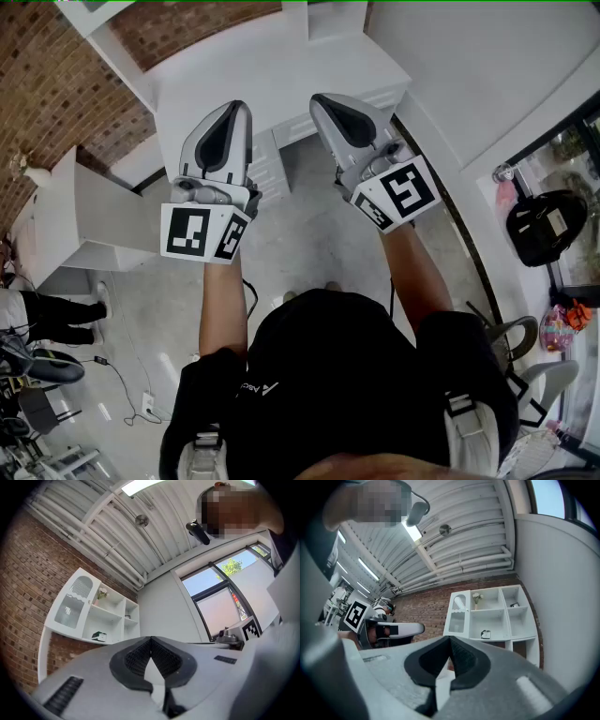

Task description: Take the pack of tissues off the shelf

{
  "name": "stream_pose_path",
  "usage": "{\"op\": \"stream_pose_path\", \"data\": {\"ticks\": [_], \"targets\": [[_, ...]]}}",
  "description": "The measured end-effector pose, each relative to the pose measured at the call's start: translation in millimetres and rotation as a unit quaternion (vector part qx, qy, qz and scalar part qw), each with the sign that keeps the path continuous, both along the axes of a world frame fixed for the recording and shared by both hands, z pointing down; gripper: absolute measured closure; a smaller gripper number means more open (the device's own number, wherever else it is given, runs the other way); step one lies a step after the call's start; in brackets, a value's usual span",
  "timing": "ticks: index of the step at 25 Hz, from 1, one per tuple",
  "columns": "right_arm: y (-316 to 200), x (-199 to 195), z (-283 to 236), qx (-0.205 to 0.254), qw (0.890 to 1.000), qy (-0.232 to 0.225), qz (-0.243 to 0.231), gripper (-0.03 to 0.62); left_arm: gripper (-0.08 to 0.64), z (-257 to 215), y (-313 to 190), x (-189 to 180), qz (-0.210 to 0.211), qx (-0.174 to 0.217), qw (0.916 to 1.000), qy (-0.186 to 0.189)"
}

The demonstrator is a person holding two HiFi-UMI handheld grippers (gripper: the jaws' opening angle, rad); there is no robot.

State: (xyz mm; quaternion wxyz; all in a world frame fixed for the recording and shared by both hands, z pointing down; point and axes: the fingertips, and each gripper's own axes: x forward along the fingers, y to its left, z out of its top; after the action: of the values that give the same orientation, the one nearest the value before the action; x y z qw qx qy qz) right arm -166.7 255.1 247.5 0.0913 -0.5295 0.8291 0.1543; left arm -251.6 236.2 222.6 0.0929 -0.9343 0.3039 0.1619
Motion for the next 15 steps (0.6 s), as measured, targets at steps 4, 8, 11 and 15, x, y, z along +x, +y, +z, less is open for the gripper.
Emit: {"op": "stream_pose_path", "data": {"ticks": [4, 8, 11, 15], "targets": [[3.0, 16.7, -4.2, 0.005, 1.000, -0.004, -0.004, 0.592, 0.561, -2.4, 2.7, 16.9, -0.004, 0.002, 1.0000, 0.000], [6.0, 34.5, -8.0, 0.011, 1.000, -0.015, -0.014, 0.591, 0.561, -3.0, 4.1, 33.1, -0.013, 0.003, 0.9999, 0.000], [4.0, 48.0, -8.0, 0.013, 1.000, -0.021, -0.018, 0.591, 0.561, -4.7, 0.1, 41.7, -0.026, 0.001, 0.9996, 0.005], [3.0, 67.4, -6.6, 0.014, 0.999, -0.026, -0.024, 0.591, 0.561, -9.2, -8.4, 52.0, -0.054, -0.003, 0.9984, 0.016]]}}
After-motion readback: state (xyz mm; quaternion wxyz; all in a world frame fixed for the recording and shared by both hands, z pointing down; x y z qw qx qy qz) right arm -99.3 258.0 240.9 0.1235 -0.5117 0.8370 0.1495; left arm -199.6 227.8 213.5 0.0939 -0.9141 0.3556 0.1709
